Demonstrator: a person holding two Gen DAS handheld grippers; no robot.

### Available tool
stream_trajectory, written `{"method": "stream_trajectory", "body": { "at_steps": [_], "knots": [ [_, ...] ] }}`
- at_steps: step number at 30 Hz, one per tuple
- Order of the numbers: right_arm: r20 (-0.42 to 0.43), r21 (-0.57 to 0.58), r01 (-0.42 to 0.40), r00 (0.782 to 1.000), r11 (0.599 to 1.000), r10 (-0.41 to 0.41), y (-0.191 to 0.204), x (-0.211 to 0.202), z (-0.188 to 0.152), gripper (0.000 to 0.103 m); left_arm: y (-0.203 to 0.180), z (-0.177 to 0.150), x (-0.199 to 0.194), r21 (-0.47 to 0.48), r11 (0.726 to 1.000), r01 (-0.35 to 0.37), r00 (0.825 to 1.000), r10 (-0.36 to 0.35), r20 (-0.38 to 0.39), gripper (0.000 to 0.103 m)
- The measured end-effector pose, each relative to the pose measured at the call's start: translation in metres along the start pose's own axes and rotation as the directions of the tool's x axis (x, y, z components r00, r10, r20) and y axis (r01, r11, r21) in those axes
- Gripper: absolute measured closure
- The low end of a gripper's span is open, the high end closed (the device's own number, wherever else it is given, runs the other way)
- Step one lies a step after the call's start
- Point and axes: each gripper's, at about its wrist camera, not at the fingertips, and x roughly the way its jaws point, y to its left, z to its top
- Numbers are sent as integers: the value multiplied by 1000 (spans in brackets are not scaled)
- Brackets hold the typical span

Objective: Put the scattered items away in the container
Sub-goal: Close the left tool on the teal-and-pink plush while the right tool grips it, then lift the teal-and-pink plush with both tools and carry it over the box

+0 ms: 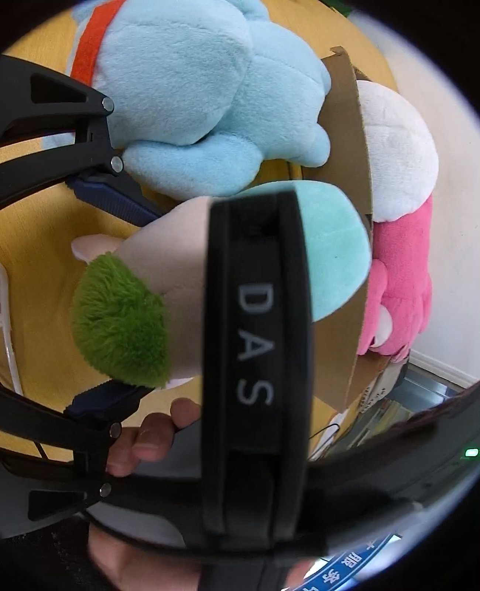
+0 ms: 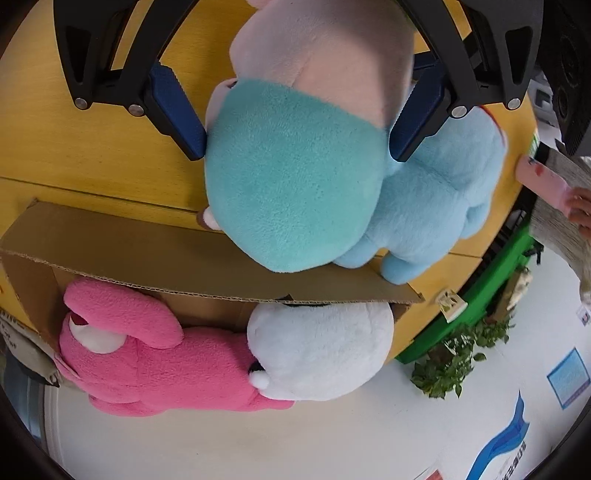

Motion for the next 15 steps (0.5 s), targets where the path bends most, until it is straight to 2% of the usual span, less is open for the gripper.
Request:
{"method": "stream_trajectory", "body": {
  "at_steps": [4, 9, 12, 15],
  "knots": [
    [17, 44, -54, 998, 998, 53, -16, 0, -2, 15, -1, 4, -2, 1, 1000, 12, 1000, -12, -1, 38],
    [42, 43, -77, 996, 996, 76, -16, -5, -4, 22, 2, 3, -12, -26, 998, 52, 998, -51, 19, 46],
    [56, 34, -80, 995, 996, 78, -14, -14, -5, 25, -7, 3, -23, -23, 996, 82, 996, -82, 31, 47],
    [102, 11, -74, 992, 997, 72, -11, -34, -3, 25, -19, 11, -35, 24, 997, 69, 996, -70, 62, 47]
  ]
}}
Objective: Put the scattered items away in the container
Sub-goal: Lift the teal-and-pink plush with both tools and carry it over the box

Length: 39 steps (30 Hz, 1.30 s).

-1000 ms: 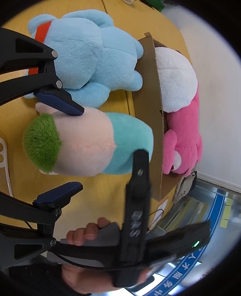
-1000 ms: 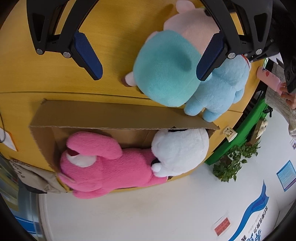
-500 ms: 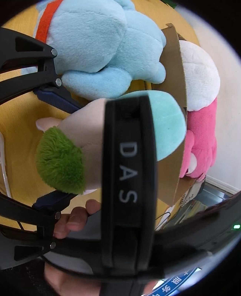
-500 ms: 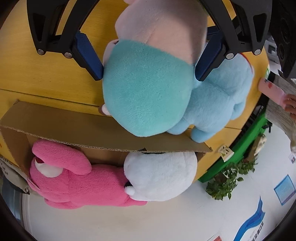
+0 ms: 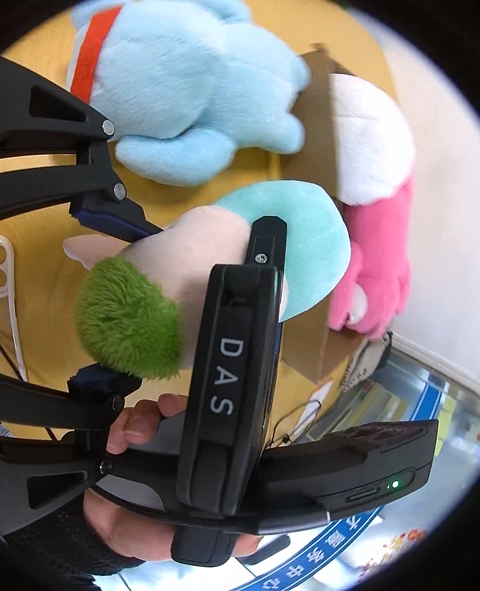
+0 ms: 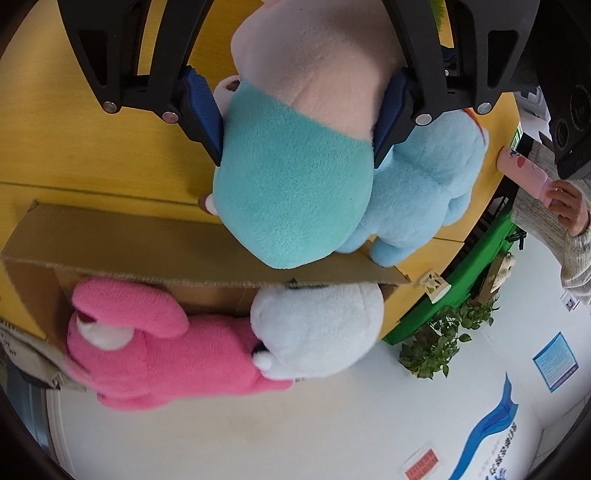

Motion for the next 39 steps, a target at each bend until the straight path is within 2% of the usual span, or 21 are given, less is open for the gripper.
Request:
{"method": "stream_trajectory", "body": {
  "at_steps": [4, 9, 15, 20, 25, 29, 33, 39],
  "knots": [
    [70, -15, -14, 997, 1000, 15, 3, -28, 18, 25, -14, 22, -19, 49, 999, -9, 998, 6, 63, 47],
    [148, -109, 19, 989, 994, -2, 17, -63, 66, 25, -27, 68, -44, 116, 993, -29, 988, 10, 157, 47],
    [264, -182, 67, 964, 981, -17, 29, -104, 134, 25, -39, 134, -66, 202, 978, -54, 967, 1, 257, 47],
    [334, -205, 96, 942, 974, -23, 31, -123, 181, 26, -39, 182, -65, 249, 965, -77, 958, 3, 286, 47],
    [342, -200, 93, 939, 975, -20, 16, -112, 210, 25, -23, 219, -35, 235, 970, -64, 966, 1, 257, 47],
    [305, -175, 70, 952, 982, -14, -6, -74, 217, 25, -3, 216, -3, 189, 980, -53, 982, 17, 188, 47],
    [241, -142, 34, 970, 989, 2, -35, -23, 206, 26, 23, 205, 42, 137, 989, -50, 995, 37, 95, 47],
    [168, -96, 11, 986, 995, 6, -68, 42, 181, 26, 45, 186, 91, 92, 994, -52, 998, 54, -17, 47]
  ]
}}
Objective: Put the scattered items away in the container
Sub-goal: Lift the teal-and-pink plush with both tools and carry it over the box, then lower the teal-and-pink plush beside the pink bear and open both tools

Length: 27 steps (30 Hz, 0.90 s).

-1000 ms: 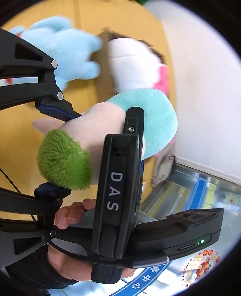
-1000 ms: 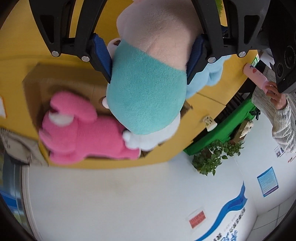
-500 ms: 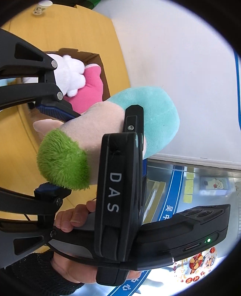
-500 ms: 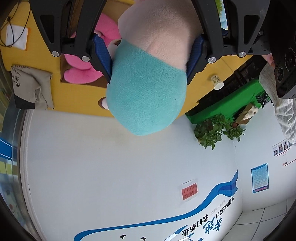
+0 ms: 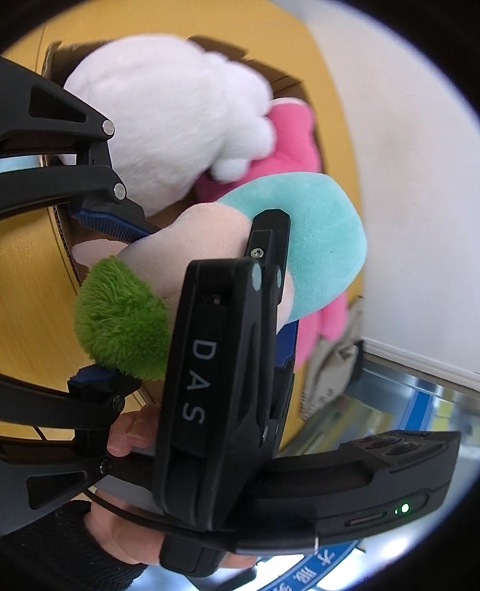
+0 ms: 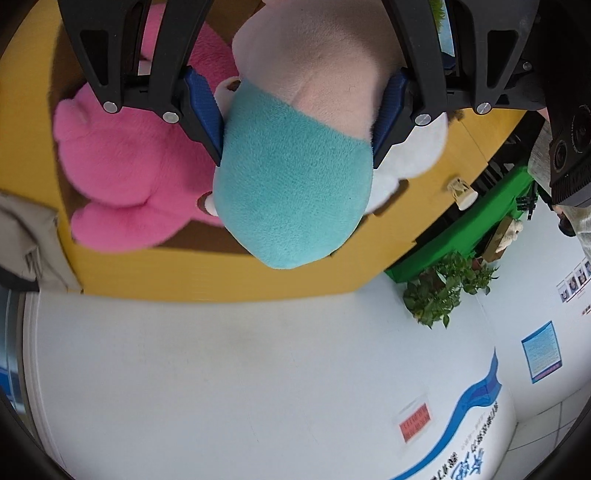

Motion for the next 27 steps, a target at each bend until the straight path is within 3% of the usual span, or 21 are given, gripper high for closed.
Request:
{"method": "stream_trajectory", "body": {
  "at_steps": [4, 8, 12, 16, 17, 20, 24, 27],
  "knots": [
    [-41, 18, 8, 999, 1000, -8, -9, 18, -17, 24, 4, -14, 19, -17, 1000, -21, 998, 20, -62, 43],
    [-76, 44, 13, 997, 999, -9, -17, 21, -28, 11, 1, -25, 7, -39, 999, 3, 999, -5, -50, 40],
    [-77, -1, 40, 996, 999, -40, -15, -1, -13, 6, -2, -30, -24, -37, 998, -45, 999, 45, 20, 40],
    [-21, -18, 57, 998, 998, -58, -16, -24, 10, 6, 8, -25, -33, -32, 999, -36, 994, 39, 99, 40],
    [-23, -16, 53, 998, 998, -53, -15, -22, 15, 8, 8, -23, -33, -32, 999, -36, 994, 39, 107, 40],
    [-79, -77, 74, 994, 994, -80, -8, 0, 14, 43, 2, -16, -26, -21, 999, -29, 994, 31, 105, 40],
    [-91, -2, 54, 994, 999, -54, -17, 14, 3, 45, -1, -8, -5, 14, 997, -74, 994, 72, 79, 40],
    [-119, -9, 69, 990, 998, -70, -18, 24, -5, 45, 4, -10, 6, -17, 996, -82, 995, 83, 48, 39]
  ]
}}
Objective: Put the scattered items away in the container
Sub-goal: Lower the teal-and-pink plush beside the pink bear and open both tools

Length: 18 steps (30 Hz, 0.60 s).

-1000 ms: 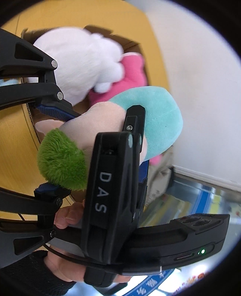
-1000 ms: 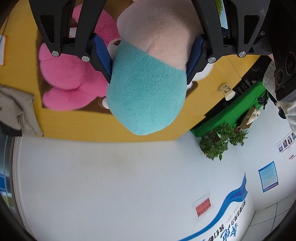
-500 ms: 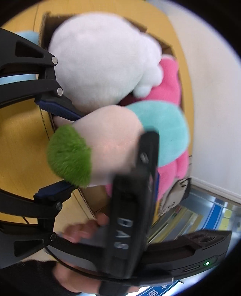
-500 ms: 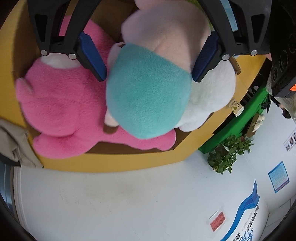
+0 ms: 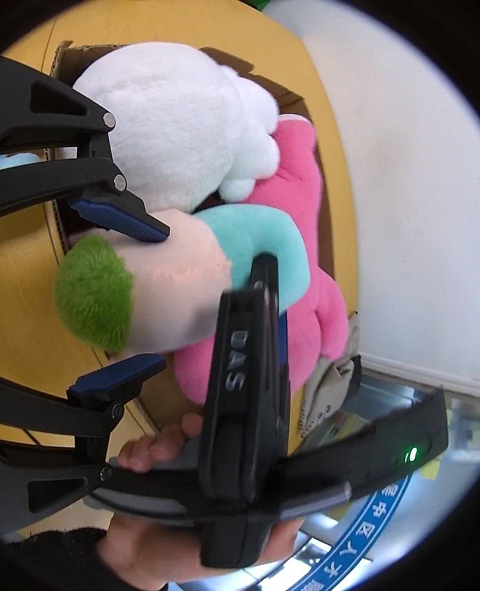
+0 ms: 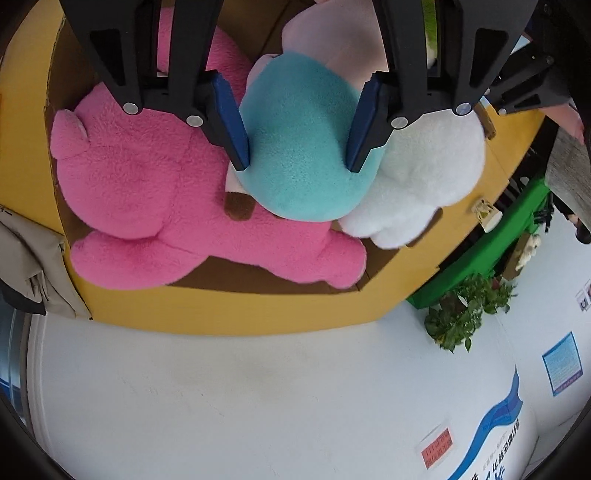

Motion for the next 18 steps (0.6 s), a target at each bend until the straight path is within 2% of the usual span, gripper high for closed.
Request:
{"method": "stream_trajectory", "body": {
  "at_steps": [3, 5, 7, 9, 11, 14, 16, 18],
  "knots": [
    [-10, 41, -27, 1000, 999, 28, -7, 3, -3, 44, 15, -1, 11, -70, 996, 46, 998, -48, -28, 28],
    [-4, 65, -28, 1000, 997, 28, -9, -2, -3, 41, 24, -2, 10, -133, 987, 94, 994, -100, -36, 28],
    [26, 80, -30, 999, 996, 28, -7, -18, -4, 31, 28, -3, -4, -168, 980, 103, 994, -106, -10, 28],
    [69, 60, -15, 998, 998, 11, -1, -43, -7, 9, 27, -4, -25, -174, 981, 90, 996, -84, 42, 30],
    [126, 31, -18, 992, 999, 14, 5, -73, -14, 3, 24, -6, -50, -149, 986, 70, 993, -56, 100, 30],
    [121, 11, -15, 993, 1000, 14, 14, -91, -23, 3, 19, -10, -59, -105, 993, 55, 991, -41, 124, 30],
    [100, -10, 44, 994, 999, -43, 19, -86, -27, 4, 12, -11, -47, -78, 997, 6, 996, 1, 93, 30],
    [92, 46, 63, 993, 997, -67, 11, -81, -31, 7, 7, -9, -24, -46, 998, -46, 998, 48, 40, 33]
  ]
}}
